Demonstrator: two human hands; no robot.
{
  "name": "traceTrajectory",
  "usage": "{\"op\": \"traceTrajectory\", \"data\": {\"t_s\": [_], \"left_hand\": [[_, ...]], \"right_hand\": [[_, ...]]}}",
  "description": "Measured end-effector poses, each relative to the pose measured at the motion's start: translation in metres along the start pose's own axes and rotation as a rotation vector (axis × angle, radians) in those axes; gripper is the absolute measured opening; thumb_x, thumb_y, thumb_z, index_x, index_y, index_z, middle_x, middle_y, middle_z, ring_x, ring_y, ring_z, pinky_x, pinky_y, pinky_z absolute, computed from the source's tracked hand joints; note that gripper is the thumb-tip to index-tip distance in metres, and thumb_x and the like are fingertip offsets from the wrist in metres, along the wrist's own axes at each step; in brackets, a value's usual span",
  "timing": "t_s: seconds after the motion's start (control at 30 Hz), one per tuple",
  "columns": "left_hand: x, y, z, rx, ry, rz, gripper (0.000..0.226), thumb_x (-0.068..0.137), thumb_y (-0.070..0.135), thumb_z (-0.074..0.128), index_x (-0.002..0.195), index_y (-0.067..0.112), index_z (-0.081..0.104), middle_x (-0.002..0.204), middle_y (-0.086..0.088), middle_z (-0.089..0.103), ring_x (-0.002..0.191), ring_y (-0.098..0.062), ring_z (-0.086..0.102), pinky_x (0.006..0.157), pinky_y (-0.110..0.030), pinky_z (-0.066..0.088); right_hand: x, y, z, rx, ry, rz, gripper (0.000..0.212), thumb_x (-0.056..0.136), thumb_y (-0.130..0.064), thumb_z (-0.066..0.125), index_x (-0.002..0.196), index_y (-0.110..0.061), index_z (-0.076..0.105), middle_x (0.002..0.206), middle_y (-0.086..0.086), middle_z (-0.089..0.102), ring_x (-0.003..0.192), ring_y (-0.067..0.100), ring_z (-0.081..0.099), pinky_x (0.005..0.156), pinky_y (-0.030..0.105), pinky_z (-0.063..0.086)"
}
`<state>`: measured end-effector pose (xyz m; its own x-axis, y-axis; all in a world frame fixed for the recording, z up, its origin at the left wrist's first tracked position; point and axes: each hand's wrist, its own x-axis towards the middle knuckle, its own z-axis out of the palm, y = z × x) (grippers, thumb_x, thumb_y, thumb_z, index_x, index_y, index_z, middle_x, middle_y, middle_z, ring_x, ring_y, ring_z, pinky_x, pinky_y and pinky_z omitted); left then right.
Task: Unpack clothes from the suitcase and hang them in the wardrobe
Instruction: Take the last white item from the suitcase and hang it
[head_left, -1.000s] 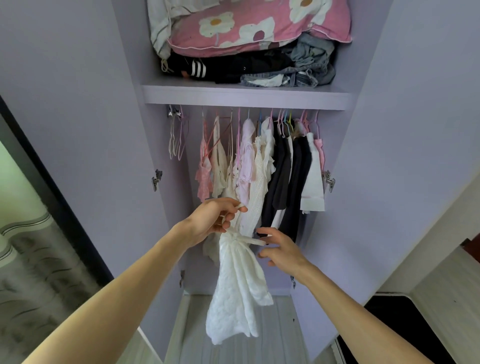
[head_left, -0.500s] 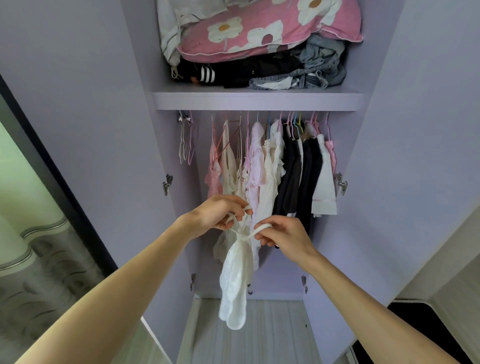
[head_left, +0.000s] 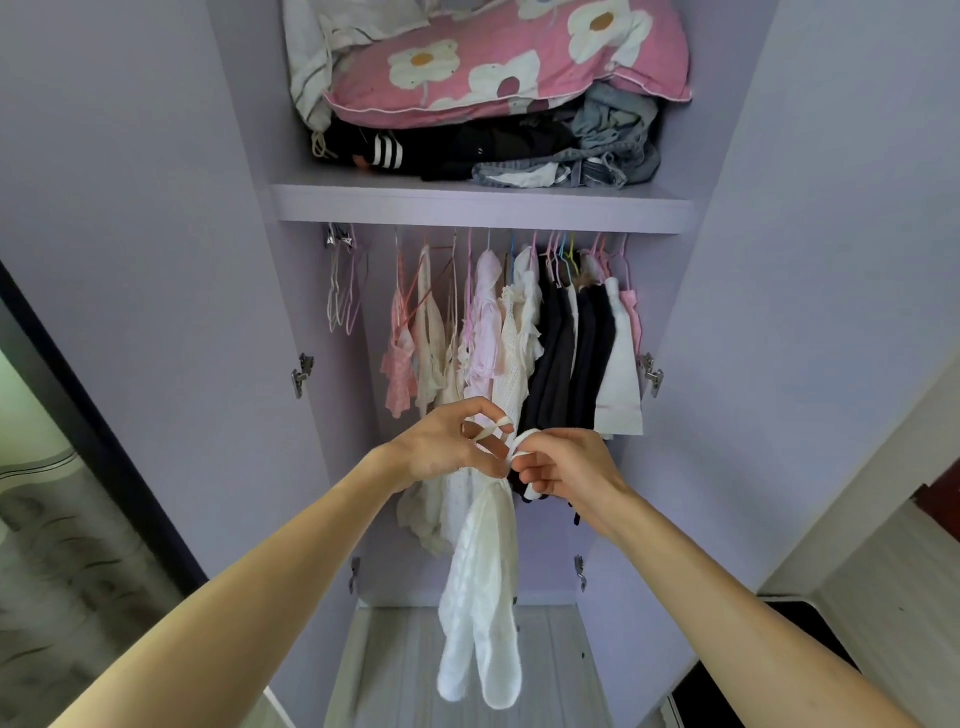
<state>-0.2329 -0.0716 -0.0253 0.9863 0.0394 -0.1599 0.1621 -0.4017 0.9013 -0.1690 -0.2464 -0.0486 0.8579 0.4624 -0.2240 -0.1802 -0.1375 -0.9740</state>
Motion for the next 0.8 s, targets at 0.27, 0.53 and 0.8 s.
{"op": "traceTrajectory", "data": {"t_s": [0.27,0.53,0.8], "left_hand": [[0.006,0.008,0.010,-0.032,0.006,-0.012,0.029,0.082,0.008,0.072,0.102,0.028,0.067,0.071,0.010,0.059,0.065,-0.003,0.053,0.065,-0.014,0.041],[0.009,0.006,0.001,-0.201,-0.064,-0.088,0.037,0.077,-0.002,0.053,0.098,0.023,0.070,0.066,0.004,0.055,0.062,-0.011,0.045,0.062,-0.026,0.033],[0.005,0.001,-0.025,-0.031,-0.040,-0.103,0.020,0.059,0.014,0.061,0.075,0.024,0.066,0.068,0.007,0.058,0.070,-0.013,0.050,0.066,-0.027,0.037]], "right_hand": [[0.009,0.004,-0.018,-0.066,0.135,-0.033,0.009,0.080,-0.011,0.067,0.078,-0.006,0.074,0.066,0.007,0.070,0.060,0.017,0.060,0.065,0.031,0.049],[0.004,0.013,-0.015,-0.019,-0.101,-0.030,0.014,0.086,-0.025,0.073,0.097,-0.018,0.079,0.090,0.000,0.069,0.070,0.014,0.057,0.069,0.029,0.045],[0.014,0.010,0.009,-0.091,-0.174,-0.056,0.017,0.090,-0.028,0.070,0.097,-0.013,0.074,0.084,-0.003,0.066,0.074,0.009,0.063,0.065,0.025,0.044]]}}
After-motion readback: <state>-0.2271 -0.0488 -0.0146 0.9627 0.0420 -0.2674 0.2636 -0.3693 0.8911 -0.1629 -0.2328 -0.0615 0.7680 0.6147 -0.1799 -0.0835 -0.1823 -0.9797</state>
